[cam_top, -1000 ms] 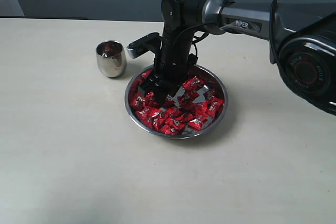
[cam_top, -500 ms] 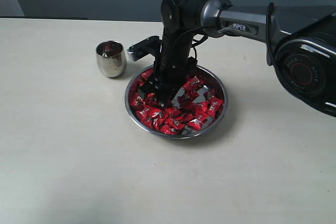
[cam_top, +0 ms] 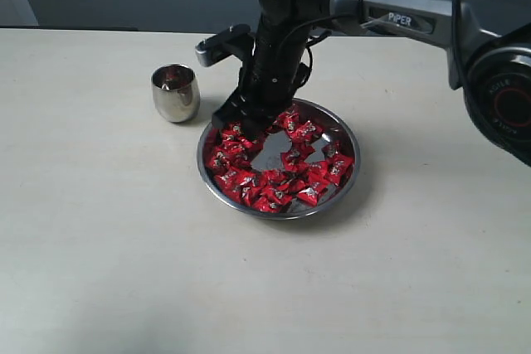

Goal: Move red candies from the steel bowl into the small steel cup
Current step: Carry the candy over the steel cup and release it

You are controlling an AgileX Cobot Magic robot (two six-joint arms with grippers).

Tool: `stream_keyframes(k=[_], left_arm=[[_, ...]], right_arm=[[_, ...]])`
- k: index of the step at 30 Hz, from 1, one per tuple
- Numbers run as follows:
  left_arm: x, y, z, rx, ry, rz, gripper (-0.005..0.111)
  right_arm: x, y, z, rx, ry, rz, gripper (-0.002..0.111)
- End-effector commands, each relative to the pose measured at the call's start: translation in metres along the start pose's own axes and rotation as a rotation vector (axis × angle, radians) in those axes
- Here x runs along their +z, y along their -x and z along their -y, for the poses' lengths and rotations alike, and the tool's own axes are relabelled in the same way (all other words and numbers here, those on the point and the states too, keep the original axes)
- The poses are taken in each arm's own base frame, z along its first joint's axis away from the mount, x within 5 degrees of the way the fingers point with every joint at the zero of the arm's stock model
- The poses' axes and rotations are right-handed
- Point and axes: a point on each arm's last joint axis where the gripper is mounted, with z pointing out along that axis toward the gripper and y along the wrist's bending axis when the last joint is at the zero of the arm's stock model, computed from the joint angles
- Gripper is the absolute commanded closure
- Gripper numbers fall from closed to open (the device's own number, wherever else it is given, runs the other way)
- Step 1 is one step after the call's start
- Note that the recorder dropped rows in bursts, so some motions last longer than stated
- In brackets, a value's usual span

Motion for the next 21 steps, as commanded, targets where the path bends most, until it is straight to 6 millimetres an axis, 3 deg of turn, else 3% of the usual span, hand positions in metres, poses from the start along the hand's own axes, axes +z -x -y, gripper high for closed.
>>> stream_keyframes(k=[1, 10, 21], left_arm=[[0.000, 0.001, 0.000, -0.006, -0.004, 0.015, 0.106], [0.000, 0.001, 0.000, -0.006, -0.004, 0.015, 0.106], [0.000, 0.001, 0.000, -0.006, -0.004, 0.015, 0.106]], right_arm=[[-0.019, 0.011, -0.002, 0.016, 0.004, 0.133, 0.109], [-0.030, 0.045, -0.001, 0.128, 0.032, 0.537, 0.109], [-0.035, 0.057, 0.001, 0.122, 0.013, 0.691, 0.109]])
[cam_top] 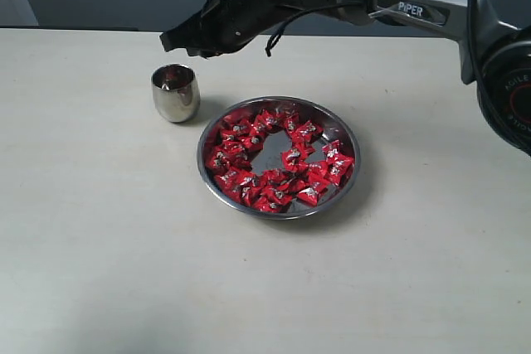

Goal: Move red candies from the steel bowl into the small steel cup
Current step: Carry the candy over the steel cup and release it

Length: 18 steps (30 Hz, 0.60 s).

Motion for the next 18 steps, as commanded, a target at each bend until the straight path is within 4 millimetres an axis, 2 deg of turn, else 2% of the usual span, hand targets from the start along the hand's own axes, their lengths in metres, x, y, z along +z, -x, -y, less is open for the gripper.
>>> stream_keyframes(k=[1, 14, 18], left_arm=[[0.000, 0.001, 0.000, -0.006, -0.004, 0.015, 0.106], [0.000, 0.001, 0.000, -0.006, -0.004, 0.015, 0.106], [0.000, 0.001, 0.000, -0.006, -0.004, 0.015, 0.106]], right_arm=[[0.002, 0.006, 0.000, -0.013, 0.023, 0.071, 0.109], [0.052, -0.003, -0.014, -0.026, 0.083, 0.051, 0.109], [0.056, -0.004, -0.014, -0.021, 0.085, 0.053, 0.109]])
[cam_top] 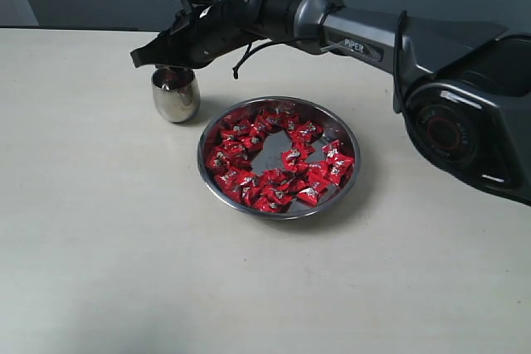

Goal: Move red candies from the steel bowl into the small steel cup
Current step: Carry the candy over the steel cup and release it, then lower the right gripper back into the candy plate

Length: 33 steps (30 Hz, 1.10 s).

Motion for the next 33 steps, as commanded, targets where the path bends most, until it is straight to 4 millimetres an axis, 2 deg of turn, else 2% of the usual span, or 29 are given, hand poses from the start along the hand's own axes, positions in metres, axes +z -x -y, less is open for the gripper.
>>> stream_keyframes(k=[1, 6, 9, 11, 12, 17, 21, 23, 24, 27, 30, 33], left_arm=[[0.000, 0.001, 0.000, -0.006, -0.004, 0.015, 0.106], [0.000, 0.001, 0.000, -0.006, -0.004, 0.015, 0.106], [0.000, 0.001, 0.000, -0.006, -0.004, 0.015, 0.106], [0.000, 0.001, 0.000, -0.006, -0.004, 0.015, 0.106], [0.000, 0.001, 0.000, -0.006, -0.004, 0.015, 0.106], [0.000, 0.001, 0.000, -0.006, -0.004, 0.015, 0.106], [0.000, 0.001, 0.000, -0.006, -0.004, 0.015, 0.106], [0.000, 0.001, 0.000, -0.006, -0.004, 0.015, 0.106], [0.000, 0.001, 0.000, -0.006, -0.004, 0.015, 0.106], [0.000, 0.001, 0.000, -0.006, -0.004, 0.015, 0.106], [0.000, 0.001, 0.000, -0.006, -0.004, 0.015, 0.106], [0.000, 0.001, 0.000, -0.006, -0.004, 0.015, 0.106]], right_arm=[[0.002, 0.001, 0.002, -0.008, -0.002, 0.007, 0.109], [0.001, 0.001, 0.004, -0.014, -0.008, 0.004, 0.108], [0.001, -0.001, 0.004, -0.013, 0.006, -0.024, 0.096], [0.000, -0.001, 0.006, -0.009, 0.009, -0.030, 0.083], [0.000, -0.001, 0.006, -0.009, 0.006, -0.026, 0.072], [-0.003, 0.004, 0.007, -0.011, -0.006, 0.005, 0.070], [-0.024, 0.019, 0.001, -0.109, -0.026, -0.013, 0.070], [-0.047, 0.026, -0.003, -0.172, -0.050, -0.108, 0.070], [-0.060, 0.022, -0.005, -0.170, -0.060, -0.224, 0.070], [-0.076, 0.005, -0.003, -0.160, -0.097, -0.484, 0.070], [-0.075, -0.013, 0.001, -0.122, -0.104, -0.636, 0.070], [-0.066, -0.023, 0.005, -0.102, -0.116, -0.677, 0.070]])
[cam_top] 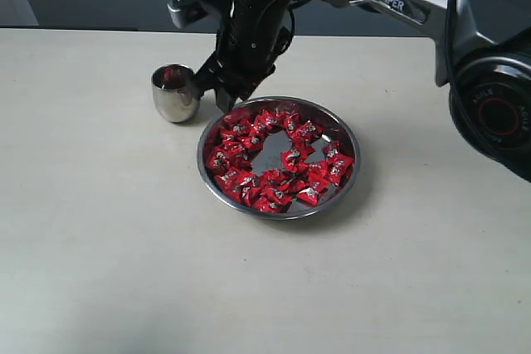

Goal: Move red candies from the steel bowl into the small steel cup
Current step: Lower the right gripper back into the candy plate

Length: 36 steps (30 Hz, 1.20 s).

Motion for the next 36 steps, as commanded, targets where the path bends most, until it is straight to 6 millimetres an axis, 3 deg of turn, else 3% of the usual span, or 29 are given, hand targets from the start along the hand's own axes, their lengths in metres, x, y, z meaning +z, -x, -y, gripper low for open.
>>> stream_keyframes(k=[1, 8, 15, 36], left_arm=[[0.000, 0.001, 0.000, -0.006, -0.004, 0.015, 0.106], [0.000, 0.001, 0.000, -0.006, -0.004, 0.015, 0.106], [0.000, 0.001, 0.000, -0.006, -0.004, 0.015, 0.106], [0.000, 0.001, 0.000, -0.006, -0.004, 0.015, 0.106]], right_arm=[[0.017, -0.009, 0.007, 0.049, -0.024, -0.094, 0.070], [0.039, -0.013, 0.019, 0.207, -0.125, -0.122, 0.070], [0.061, -0.014, 0.021, 0.234, -0.122, -0.116, 0.070], [0.080, -0.025, 0.017, 0.283, -0.058, -0.222, 0.071]])
